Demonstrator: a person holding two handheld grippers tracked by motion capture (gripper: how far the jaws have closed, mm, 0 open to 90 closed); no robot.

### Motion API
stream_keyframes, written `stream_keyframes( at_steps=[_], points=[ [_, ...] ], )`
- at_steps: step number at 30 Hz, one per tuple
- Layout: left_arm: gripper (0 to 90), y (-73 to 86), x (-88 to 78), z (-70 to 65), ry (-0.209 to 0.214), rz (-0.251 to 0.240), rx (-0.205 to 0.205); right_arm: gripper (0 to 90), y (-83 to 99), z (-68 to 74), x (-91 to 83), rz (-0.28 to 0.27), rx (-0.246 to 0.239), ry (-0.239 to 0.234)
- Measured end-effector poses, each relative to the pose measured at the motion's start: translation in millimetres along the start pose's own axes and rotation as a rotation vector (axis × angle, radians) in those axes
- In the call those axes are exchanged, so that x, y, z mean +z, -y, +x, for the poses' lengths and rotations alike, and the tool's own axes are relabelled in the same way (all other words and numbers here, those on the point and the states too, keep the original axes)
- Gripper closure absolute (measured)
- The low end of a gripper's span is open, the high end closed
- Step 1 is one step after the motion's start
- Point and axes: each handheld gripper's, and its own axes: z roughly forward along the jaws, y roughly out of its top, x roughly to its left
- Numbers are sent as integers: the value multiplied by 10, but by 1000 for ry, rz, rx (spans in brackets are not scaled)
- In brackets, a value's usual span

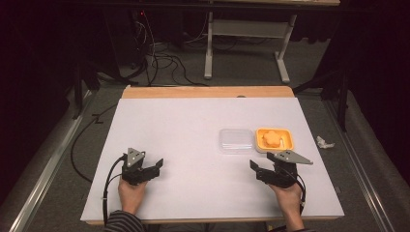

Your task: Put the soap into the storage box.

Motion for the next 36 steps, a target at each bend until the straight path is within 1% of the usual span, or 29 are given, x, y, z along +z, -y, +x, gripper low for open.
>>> stream_keyframes(
  at_steps=[3,5,10,14,18,25,28,30,34,36],
  points=[
    [233,0,-1,-2,1,-3,-1,254,8,11,5,2,-1,-1],
    [232,0,-2,-1,1,-2,1,262,24,22,14,12,4,-3],
    [232,0,0,0,0,0,0,280,52,31,46,30,-4,5],
    [232,0,-2,-1,1,-2,1,301,86,38,88,41,-8,-10],
    [232,0,-2,-1,1,-2,1,301,103,51,145,65,-11,1],
    [232,0,-3,0,1,-2,2,299,127,49,237,84,-30,20],
    [232,1,-3,0,1,-1,4,299,143,40,269,100,-29,28],
    [232,0,-1,-1,1,-2,-1,299,152,31,289,107,-31,32],
    [231,1,-4,-1,1,-2,5,299,167,22,319,112,-33,39],
    [232,1,-4,0,1,-1,4,299,174,18,344,124,-33,47]
  ],
)
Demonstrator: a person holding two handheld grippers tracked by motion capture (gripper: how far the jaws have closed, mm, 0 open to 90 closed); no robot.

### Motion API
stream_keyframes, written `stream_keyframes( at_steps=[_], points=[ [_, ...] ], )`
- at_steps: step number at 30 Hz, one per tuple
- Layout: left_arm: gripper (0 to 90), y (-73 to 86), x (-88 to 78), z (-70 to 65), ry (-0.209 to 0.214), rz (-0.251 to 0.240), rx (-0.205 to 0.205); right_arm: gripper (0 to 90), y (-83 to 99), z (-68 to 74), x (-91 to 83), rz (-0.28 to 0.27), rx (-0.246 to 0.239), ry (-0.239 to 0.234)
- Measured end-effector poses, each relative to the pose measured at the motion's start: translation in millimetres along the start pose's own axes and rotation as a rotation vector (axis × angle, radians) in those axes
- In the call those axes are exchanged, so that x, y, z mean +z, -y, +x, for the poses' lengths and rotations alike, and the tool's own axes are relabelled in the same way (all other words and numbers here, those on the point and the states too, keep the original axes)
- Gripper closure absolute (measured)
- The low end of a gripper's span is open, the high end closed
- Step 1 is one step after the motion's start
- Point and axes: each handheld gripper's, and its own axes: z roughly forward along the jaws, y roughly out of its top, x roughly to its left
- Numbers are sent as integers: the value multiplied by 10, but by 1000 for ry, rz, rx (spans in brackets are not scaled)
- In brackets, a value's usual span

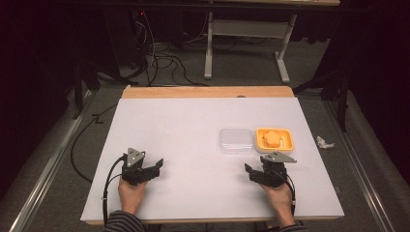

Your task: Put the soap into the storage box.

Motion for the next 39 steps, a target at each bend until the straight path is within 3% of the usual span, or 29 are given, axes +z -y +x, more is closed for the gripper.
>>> stream_keyframes(
  at_steps=[18,39],
  points=[
    [232,1,0,-1,0,-1,1,299,0,5,98,26,-22,55],
    [232,0,3,-3,-1,-1,-4,303,33,25,120,-17,-27,46]
  ],
)
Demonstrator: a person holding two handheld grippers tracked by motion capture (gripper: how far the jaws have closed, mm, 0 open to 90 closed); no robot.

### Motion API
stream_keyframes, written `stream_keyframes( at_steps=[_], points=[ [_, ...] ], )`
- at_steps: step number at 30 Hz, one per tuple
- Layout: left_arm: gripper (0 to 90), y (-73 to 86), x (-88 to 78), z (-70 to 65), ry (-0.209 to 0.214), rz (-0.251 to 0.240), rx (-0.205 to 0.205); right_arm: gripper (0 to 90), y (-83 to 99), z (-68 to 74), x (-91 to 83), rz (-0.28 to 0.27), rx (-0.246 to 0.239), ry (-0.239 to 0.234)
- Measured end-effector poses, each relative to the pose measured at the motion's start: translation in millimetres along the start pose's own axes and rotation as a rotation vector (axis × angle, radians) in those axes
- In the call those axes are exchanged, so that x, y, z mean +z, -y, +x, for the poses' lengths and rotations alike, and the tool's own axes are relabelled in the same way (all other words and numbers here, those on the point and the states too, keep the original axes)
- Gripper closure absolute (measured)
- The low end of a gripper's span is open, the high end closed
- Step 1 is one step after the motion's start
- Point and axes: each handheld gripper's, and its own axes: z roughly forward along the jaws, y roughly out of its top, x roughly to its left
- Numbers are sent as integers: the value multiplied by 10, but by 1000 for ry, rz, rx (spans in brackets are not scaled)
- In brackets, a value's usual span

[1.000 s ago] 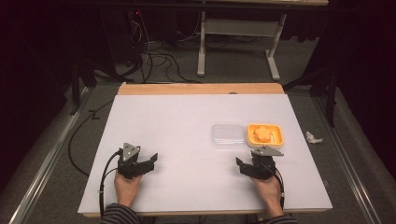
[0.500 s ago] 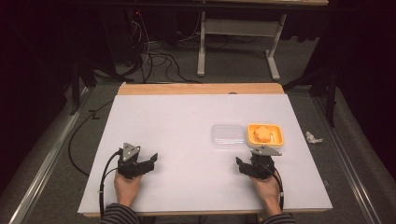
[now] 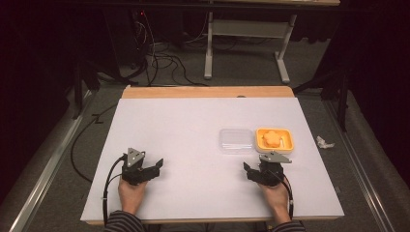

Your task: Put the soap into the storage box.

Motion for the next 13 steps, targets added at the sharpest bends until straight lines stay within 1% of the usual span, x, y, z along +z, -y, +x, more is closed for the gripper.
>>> stream_keyframes(
  at_steps=[4,5,6,9,13],
  points=[
    [233,0,2,2,-2,1,0,304,3,1,3,-1,-4,-2],
    [233,0,1,2,-2,1,0,304,2,9,0,6,-5,2],
    [233,0,2,1,-2,0,0,304,4,13,6,2,-17,6],
    [233,0,2,3,-3,1,1,304,4,42,8,9,-33,16],
    [233,0,3,4,-4,3,3,303,3,44,10,9,-38,17]
  ],
)
